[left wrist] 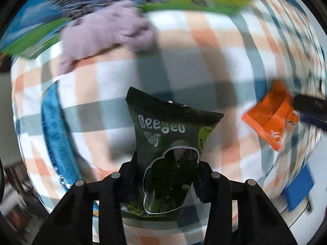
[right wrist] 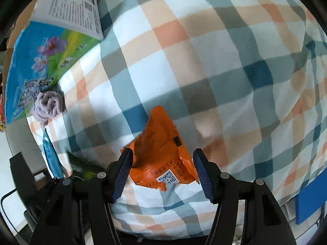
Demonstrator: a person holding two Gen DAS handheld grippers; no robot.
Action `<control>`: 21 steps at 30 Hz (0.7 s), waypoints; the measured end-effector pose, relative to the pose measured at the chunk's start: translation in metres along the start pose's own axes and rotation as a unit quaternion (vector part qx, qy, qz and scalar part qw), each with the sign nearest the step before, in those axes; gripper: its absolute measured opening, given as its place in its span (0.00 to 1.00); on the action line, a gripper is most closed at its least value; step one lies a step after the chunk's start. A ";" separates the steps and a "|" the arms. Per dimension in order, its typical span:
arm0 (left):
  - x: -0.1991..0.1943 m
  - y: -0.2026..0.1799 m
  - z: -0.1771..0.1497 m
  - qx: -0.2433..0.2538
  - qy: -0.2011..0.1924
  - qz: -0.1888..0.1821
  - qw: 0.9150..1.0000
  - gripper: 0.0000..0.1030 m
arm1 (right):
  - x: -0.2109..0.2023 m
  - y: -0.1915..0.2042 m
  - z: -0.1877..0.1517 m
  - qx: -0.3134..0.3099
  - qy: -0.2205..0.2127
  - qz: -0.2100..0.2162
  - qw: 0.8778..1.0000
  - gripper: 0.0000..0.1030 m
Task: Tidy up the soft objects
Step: 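Lower the green bag into the box with the left tool while the right tool drops the orange bag in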
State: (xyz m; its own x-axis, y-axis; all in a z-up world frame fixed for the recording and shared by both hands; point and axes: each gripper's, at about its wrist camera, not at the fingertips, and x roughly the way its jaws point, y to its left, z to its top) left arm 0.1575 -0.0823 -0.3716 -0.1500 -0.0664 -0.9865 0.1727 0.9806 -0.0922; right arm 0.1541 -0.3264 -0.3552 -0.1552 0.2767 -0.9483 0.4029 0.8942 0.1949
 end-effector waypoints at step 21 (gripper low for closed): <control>0.000 0.014 0.020 -0.045 0.004 0.010 0.999 0.38 | 0.029 0.017 -0.010 0.086 -0.004 -0.001 0.996 0.38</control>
State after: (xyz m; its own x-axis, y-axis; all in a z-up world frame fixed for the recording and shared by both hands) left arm 0.1793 -0.0720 -0.3759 -0.1546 -0.0463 -0.9869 0.0877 0.9943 -0.0604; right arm 0.1480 -0.2997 -0.3765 -0.1493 0.2709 -0.9510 0.5518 0.8209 0.1473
